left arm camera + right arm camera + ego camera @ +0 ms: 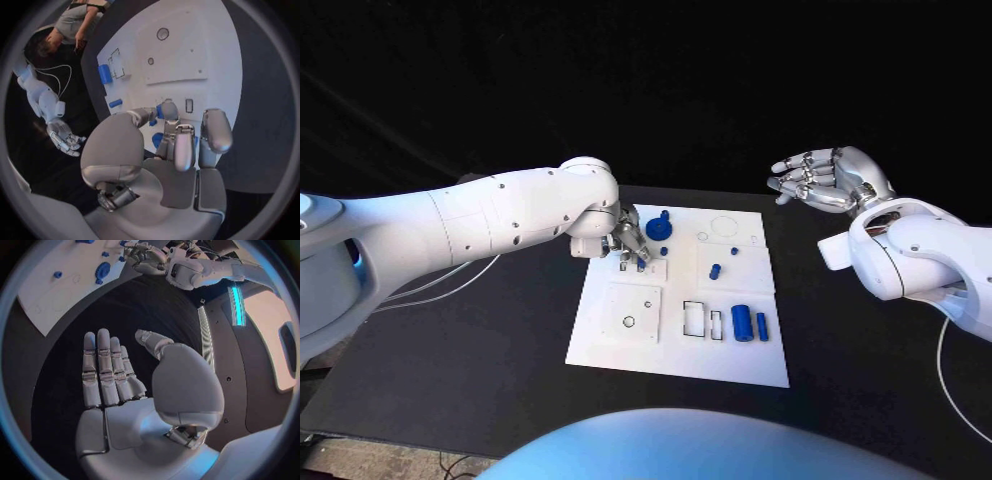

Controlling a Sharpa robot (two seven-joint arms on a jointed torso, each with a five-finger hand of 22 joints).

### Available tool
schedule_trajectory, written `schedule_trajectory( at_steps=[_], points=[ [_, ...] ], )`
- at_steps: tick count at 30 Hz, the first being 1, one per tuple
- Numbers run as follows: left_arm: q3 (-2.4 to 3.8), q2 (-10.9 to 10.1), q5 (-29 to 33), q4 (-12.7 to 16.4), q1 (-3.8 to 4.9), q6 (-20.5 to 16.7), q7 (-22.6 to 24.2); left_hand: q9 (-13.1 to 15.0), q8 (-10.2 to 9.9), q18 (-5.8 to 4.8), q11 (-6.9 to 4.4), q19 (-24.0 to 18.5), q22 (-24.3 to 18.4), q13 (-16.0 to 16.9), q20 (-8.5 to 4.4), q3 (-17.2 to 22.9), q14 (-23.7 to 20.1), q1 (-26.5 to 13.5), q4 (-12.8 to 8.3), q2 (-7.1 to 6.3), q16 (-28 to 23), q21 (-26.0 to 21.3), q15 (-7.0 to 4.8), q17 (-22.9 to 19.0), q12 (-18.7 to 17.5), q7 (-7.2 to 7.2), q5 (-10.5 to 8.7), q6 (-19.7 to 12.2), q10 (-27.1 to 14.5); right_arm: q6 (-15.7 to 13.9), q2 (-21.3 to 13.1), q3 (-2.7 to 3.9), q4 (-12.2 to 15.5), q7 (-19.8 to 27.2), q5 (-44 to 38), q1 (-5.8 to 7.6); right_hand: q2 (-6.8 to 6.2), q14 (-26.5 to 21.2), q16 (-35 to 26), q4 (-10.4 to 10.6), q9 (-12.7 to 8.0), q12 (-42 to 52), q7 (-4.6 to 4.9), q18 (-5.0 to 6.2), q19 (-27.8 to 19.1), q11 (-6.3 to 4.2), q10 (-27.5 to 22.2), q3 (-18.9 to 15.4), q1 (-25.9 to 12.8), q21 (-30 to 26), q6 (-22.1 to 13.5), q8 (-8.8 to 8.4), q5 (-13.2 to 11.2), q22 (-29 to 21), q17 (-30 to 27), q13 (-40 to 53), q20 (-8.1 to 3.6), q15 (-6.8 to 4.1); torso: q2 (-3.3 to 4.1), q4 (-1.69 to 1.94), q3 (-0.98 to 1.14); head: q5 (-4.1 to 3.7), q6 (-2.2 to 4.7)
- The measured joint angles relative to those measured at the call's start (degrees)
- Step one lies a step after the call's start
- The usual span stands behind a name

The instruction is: Assemble the parts on the task board

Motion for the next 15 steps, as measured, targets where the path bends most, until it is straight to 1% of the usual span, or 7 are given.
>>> schedule_trajectory(
  at_steps=[4,7,8,9,10,12,15],
  points=[
    [0.0,-0.1,-0.5,0.0,-0.01,0.1,-0.1,0.2,0.0,-0.01,0.1,-0.2,0.0,0.5,-0.21,0.0,0.2,-0.4,0.0,0.0,0.0,0.0,-0.21,0.0,0.4,-0.15,1.32,0.3,0.3,0.0,0.1,0.0,0.0,0.0,0.0,0.0,0.0,0.0,0.0,0.0,0.0,0.0,0.0,0.0,0.0,0.0,0.0,0.0,0.0,0.0,0.0,0.0,0.0,0.0,0.0,0.0,0.0,0.0,0.0,0.01,0.0,0.03,0.0],
    [0.0,-0.1,-0.8,0.0,-0.02,0.3,-0.1,0.2,0.0,0.0,-0.2,-0.2,0.0,0.7,-0.21,-0.2,0.2,-0.5,-0.2,0.0,0.0,0.0,-0.21,0.0,0.4,-0.06,2.09,0.5,0.6,0.1,0.1,0.0,-0.1,0.0,0.0,-0.01,0.0,0.0,0.0,0.0,0.0,0.0,0.0,0.0,0.0,0.0,0.0,0.0,0.0,0.0,0.0,0.0,0.0,0.0,0.0,0.0,0.0,0.0,-0.01,0.01,-0.02,0.03,0.0],
    [0.0,-0.2,-0.9,0.0,-0.02,0.3,-0.1,0.2,0.0,-0.01,-0.09,-0.2,0.0,0.8,-0.21,-0.2,0.2,-0.5,-0.2,-0.02,0.0,0.0,-0.21,0.0,0.5,-0.06,2.42,0.6,0.7,0.1,0.1,0.0,-0.1,0.0,0.0,-0.02,-0.01,0.0,0.0,0.0,0.0,0.0,0.0,0.0,0.0,0.0,0.0,0.0,0.0,0.0,0.0,0.0,0.0,-0.1,0.1,0.0,0.0,0.0,-0.02,0.01,-0.03,0.03,0.0],
    [0.0,-0.2,-0.9,0.0,-0.02,0.4,-0.2,0.3,0.0,-0.01,-0.02,-0.2,0.0,0.8,-0.21,-0.2,0.2,-0.7,-0.2,-0.3,0.0,0.0,-0.21,0.0,0.7,-0.15,2.75,0.7,0.8,0.1,0.1,0.0,-0.1,0.0,0.0,-0.02,-0.01,0.0,0.0,0.0,0.0,0.0,0.0,0.0,0.0,0.0,0.0,0.0,0.0,0.0,0.0,0.0,0.0,-0.1,0.1,0.0,0.0,0.0,-0.02,0.01,-0.04,0.03,0.0],
    [0.0,-0.2,-1.0,0.0,-0.03,0.5,-0.2,0.3,0.0,0.0,-0.1,-0.2,0.0,0.8,-0.21,-0.2,0.2,-0.7,-0.2,-0.3,0.0,0.0,-0.21,0.0,0.7,-0.16,2.86,0.7,0.9,0.1,0.1,0.0,-0.1,0.0,0.0,-0.03,-0.24,0.0,0.0,0.0,0.0,0.0,0.0,0.0,0.0,0.0,0.0,0.0,-0.2,0.0,0.0,0.0,0.0,-0.1,0.1,0.0,0.0,0.0,-0.03,0.01,-0.04,0.02,0.0],
    [0.0,-0.2,-1.1,0.1,-0.03,0.8,-0.2,0.3,0.1,-0.01,-0.1,-0.2,0.0,0.8,-0.21,-0.2,0.0,-0.9,-0.2,-0.14,0.0,0.0,-0.41,0.0,0.7,-0.23,2.99,0.8,0.9,0.1,0.1,0.0,-0.1,0.0,0.0,-0.03,-0.23,0.0,0.0,0.0,0.0,0.0,0.0,0.0,0.0,0.0,0.0,0.0,-0.2,0.0,0.0,0.0,0.0,-0.1,0.1,0.0,0.0,0.0,-0.05,0.03,-0.04,-0.01,0.0],
    [0.0,-0.2,-1.1,0.1,-0.04,1.0,-0.2,0.3,0.2,0.0,-0.1,-0.2,0.0,0.8,-0.21,-0.2,0.0,-1.1,-0.2,-0.22,0.0,0.0,-0.42,0.0,0.7,-0.24,3.19,0.8,0.9,0.1,0.1,0.0,-0.2,0.0,0.0,-0.04,-0.23,0.0,0.0,0.0,0.0,0.0,0.0,0.0,0.0,0.0,0.0,0.0,-0.2,0.0,0.0,0.0,0.0,-0.1,0.1,0.0,0.0,0.0,-0.07,0.04,-0.04,-0.01,0.0]
  ],
)
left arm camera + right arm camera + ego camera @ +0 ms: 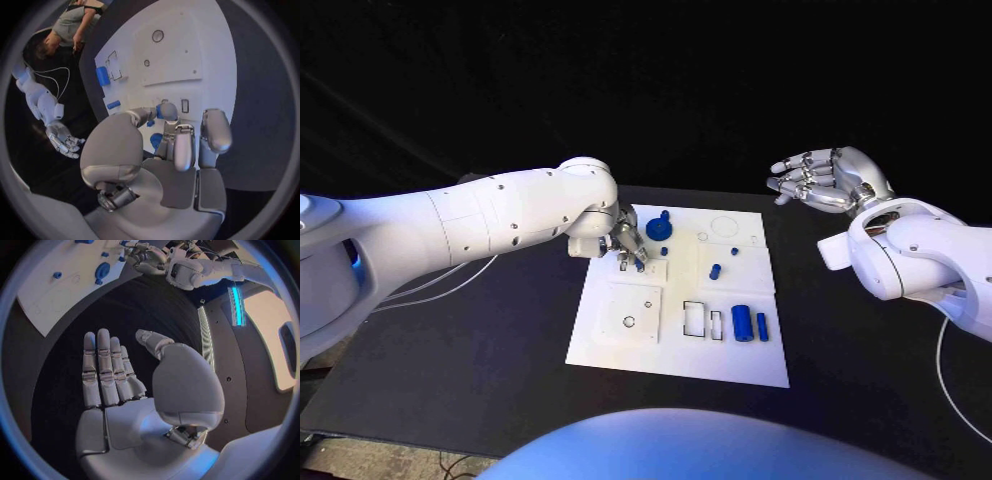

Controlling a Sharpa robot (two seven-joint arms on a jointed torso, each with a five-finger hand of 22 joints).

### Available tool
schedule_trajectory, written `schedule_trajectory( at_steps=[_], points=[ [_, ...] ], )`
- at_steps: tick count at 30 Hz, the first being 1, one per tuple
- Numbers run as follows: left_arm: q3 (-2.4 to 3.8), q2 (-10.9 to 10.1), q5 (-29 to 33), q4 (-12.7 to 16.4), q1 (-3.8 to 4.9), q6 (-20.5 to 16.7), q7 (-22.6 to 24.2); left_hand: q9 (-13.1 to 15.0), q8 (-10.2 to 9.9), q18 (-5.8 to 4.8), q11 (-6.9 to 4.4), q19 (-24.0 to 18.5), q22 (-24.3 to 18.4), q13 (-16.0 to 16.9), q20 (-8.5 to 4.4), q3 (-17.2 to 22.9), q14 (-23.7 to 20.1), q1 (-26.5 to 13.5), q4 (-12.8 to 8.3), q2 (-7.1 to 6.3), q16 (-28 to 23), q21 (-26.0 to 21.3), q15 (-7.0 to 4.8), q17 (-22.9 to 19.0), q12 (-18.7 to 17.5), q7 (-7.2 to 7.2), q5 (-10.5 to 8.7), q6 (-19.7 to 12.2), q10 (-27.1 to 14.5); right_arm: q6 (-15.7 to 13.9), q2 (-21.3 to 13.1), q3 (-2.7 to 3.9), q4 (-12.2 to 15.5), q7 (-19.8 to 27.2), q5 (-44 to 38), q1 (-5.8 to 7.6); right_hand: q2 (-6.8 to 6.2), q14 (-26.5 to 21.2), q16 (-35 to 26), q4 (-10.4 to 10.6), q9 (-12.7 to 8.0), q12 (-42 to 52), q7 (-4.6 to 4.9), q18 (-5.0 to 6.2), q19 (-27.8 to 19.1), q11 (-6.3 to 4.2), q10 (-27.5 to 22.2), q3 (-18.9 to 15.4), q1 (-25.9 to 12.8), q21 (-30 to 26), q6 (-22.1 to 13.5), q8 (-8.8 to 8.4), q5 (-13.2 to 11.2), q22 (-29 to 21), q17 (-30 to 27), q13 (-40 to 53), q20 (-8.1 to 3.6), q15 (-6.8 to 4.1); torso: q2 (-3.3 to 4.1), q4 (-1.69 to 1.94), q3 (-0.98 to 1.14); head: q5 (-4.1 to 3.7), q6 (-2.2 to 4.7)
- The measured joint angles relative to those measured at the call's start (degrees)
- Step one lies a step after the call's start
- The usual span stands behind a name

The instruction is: Assemble the parts on the task board

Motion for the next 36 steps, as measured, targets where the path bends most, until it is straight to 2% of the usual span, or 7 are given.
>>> schedule_trajectory(
  at_steps=[27,36],
  points=[
    [0.0,-0.1,0.2,0.4,-0.05,0.2,0.2,0.1,0.0,0.0,-0.01,0.0,0.0,0.5,0.0,-0.2,0.0,-0.3,-0.2,-0.31,0.0,0.0,0.0,0.0,0.3,-0.2,1.23,0.6,0.4,0.0,0.1,0.0,-0.1,0.0,0.0,-0.05,0.0,0.0,-0.3,0.0,0.0,0.0,0.0,0.0,0.0,0.0,0.0,0.0,0.0,0.0,0.0,0.0,0.0,-0.2,0.1,-0.1,0.0,0.0,0.03,-0.02,0.02,0.05,0.0],
    [0.0,-0.2,0.2,0.4,-0.05,0.5,0.1,0.2,0.0,0.0,-0.22,0.0,0.0,0.6,0.01,-0.3,0.0,-0.6,-0.3,-0.62,0.0,0.0,0.0,0.0,0.3,-0.32,1.47,0.9,0.6,0.0,0.2,0.0,-0.2,0.0,0.0,-0.07,0.0,0.2,-0.3,0.0,0.0,0.0,0.0,0.0,0.0,0.0,0.0,0.0,0.0,0.0,0.0,0.0,0.0,-0.2,0.1,-0.1,0.0,0.2,0.03,0.0,0.02,-0.16,0.0]
  ],
)
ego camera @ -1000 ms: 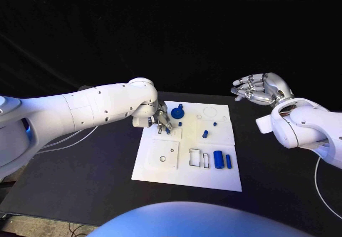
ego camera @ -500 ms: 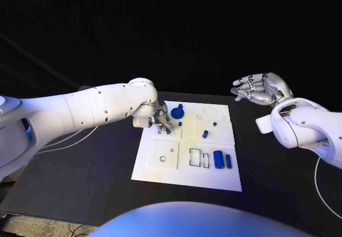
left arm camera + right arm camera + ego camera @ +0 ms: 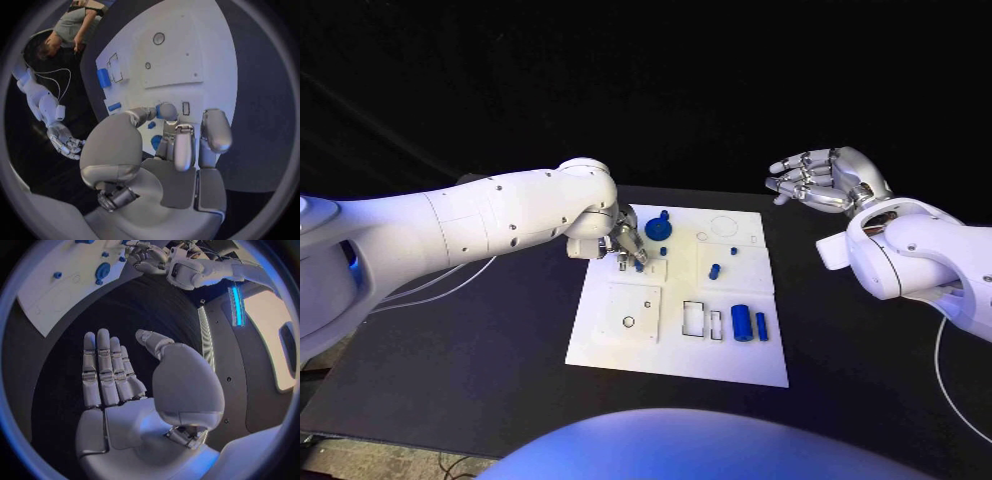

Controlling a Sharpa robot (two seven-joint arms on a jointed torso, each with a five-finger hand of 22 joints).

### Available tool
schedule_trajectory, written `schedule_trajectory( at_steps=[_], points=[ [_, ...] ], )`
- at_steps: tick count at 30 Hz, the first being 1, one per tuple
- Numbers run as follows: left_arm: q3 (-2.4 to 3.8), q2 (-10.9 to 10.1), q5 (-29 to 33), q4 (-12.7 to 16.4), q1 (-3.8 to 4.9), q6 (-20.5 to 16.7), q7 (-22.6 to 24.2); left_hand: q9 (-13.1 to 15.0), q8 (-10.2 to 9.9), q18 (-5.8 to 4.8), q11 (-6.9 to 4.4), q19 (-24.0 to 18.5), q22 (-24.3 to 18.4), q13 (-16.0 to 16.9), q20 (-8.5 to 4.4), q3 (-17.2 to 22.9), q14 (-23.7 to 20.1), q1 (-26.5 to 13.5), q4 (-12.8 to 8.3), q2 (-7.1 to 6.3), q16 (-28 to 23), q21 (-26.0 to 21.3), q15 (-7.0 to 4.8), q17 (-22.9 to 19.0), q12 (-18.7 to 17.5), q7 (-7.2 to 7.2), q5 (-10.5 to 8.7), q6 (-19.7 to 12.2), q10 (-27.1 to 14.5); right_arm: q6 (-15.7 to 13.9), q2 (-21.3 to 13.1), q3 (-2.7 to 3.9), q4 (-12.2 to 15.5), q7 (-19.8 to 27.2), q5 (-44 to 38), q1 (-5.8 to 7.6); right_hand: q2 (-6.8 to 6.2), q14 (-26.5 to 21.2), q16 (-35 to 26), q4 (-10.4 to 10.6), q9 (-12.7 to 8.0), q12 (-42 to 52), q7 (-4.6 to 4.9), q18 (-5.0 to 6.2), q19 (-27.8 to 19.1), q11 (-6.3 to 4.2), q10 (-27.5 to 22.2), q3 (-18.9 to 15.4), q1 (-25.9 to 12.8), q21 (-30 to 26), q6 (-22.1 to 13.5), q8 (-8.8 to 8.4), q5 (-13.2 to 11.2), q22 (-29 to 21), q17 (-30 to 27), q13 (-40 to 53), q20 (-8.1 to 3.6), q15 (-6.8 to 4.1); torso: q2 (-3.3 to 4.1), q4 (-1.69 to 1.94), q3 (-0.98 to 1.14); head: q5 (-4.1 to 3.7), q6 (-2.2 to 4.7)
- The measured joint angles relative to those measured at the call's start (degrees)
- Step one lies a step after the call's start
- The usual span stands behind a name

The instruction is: Assemble the parts on the task board

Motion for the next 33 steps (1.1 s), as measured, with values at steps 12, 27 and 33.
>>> schedule_trajectory(
  at_steps=[12,27,33],
  points=[
    [0.0,0.0,-0.1,0.3,0.0,0.7,0.0,0.0,0.0,0.0,0.0,0.0,0.0,0.1,0.0,0.0,0.0,0.0,0.0,0.05,0.0,0.0,0.0,0.0,0.0,0.01,0.25,0.0,0.0,0.0,0.0,0.0,-0.1,0.0,0.0,-0.02,0.0,0.0,0.0,0.0,0.0,0.0,0.0,0.0,0.0,0.0,0.0,0.0,0.0,0.0,0.0,0.0,0.0,0.0,0.0,0.0,0.0,0.0,-0.01,0.0,-0.02,0.12,0.0],
    [0.0,0.5,-0.2,-0.2,-0.02,0.7,0.0,0.0,0.0,0.01,0.01,0.2,0.0,0.0,-0.21,-0.2,0.0,0.2,-0.2,0.19,0.0,0.0,0.0,0.0,0.0,-0.06,0.22,0.3,0.4,0.0,0.1,0.0,0.0,0.0,0.0,-0.03,0.0,0.0,0.0,0.0,0.0,0.0,0.0,0.0,0.0,0.0,0.0,0.0,0.0,0.0,0.0,0.0,0.0,0.0,0.0,0.0,0.0,0.0,0.01,-0.03,0.02,0.2,0.0],
    [0.02,0.9,-0.4,-0.7,-0.12,0.7,0.1,0.0,0.0,0.0,0.01,0.2,0.0,0.0,-0.21,-0.2,0.0,0.2,-0.2,0.2,0.0,0.0,0.0,0.0,0.0,0.03,0.21,0.4,0.4,0.1,0.0,0.0,0.0,0.0,0.0,-0.03,0.28,0.0,-0.2,0.0,0.0,-0.2,0.0,0.0,0.0,0.0,0.0,0.0,-0.3,-0.3,0.0,0.0,0.0,-0.2,0.1,-0.1,0.0,0.0,0.02,-0.09,0.03,0.13,0.0]
  ],
)
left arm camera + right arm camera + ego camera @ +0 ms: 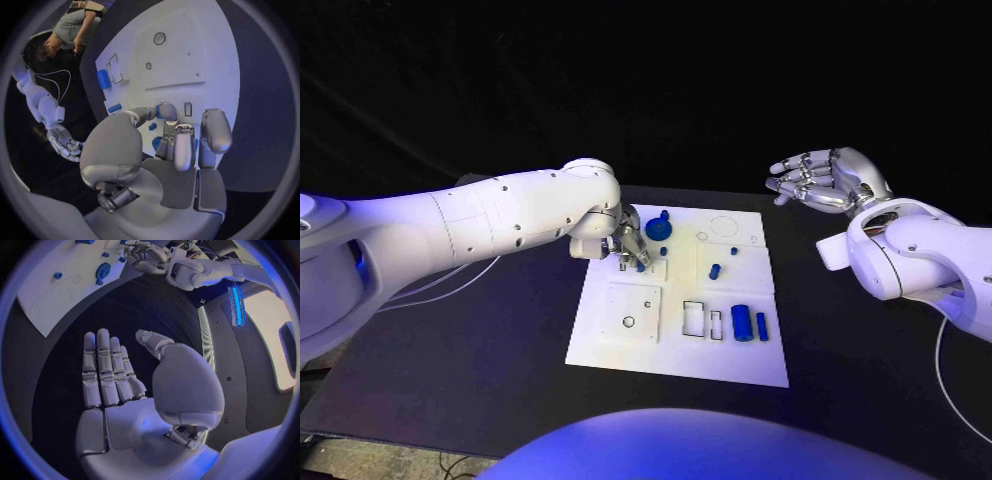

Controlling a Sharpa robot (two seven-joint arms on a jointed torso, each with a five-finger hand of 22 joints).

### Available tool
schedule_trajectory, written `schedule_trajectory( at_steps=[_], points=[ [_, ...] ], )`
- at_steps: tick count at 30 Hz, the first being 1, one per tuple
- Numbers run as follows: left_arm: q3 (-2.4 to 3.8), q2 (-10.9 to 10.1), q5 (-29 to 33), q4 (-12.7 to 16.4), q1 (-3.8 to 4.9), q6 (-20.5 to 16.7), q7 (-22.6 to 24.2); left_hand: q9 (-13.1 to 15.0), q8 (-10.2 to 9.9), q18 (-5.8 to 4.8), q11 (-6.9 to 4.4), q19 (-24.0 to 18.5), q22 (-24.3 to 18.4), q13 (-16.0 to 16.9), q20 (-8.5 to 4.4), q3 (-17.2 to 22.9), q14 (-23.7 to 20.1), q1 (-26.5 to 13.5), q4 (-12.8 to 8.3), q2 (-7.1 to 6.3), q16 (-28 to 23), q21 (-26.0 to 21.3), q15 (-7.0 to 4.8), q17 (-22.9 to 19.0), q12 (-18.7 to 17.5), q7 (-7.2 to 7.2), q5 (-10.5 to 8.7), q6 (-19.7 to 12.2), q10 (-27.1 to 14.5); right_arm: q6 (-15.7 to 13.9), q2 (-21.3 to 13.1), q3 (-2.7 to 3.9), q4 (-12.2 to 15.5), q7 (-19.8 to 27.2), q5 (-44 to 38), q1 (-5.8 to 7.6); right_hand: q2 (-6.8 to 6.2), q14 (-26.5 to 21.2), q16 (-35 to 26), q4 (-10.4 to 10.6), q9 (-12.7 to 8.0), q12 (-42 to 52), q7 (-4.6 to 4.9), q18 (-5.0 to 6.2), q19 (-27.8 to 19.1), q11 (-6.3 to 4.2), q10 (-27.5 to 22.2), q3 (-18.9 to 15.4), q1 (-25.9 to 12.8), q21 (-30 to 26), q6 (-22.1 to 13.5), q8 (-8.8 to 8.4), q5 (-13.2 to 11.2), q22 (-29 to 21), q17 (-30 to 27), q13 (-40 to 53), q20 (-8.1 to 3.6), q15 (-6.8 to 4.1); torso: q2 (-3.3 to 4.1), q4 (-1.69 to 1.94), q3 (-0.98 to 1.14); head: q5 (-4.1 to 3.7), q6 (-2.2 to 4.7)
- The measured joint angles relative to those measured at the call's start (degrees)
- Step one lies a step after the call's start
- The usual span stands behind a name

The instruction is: Assemble the parts on the task board

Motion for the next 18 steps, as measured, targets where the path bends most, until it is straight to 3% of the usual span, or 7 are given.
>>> schedule_trajectory(
  at_steps=[18],
  points=[
    [0.09,0.4,-0.2,-0.9,-0.02,0.9,0.0,0.0,0.0,0.0,0.0,0.0,0.0,0.0,0.0,0.0,0.0,0.1,0.0,0.06,0.0,0.0,0.0,0.0,0.1,0.03,-0.25,0.0,0.0,0.1,0.0,0.0,0.0,0.0,0.0,0.0,0.03,0.0,0.0,0.0,0.0,0.0,0.0,0.0,0.0,0.0,0.0,0.0,0.0,0.0,0.0,0.0,0.0,0.0,0.0,0.0,0.0,0.0,-0.02,0.03,0.02,-0.01,0.0]
  ],
)
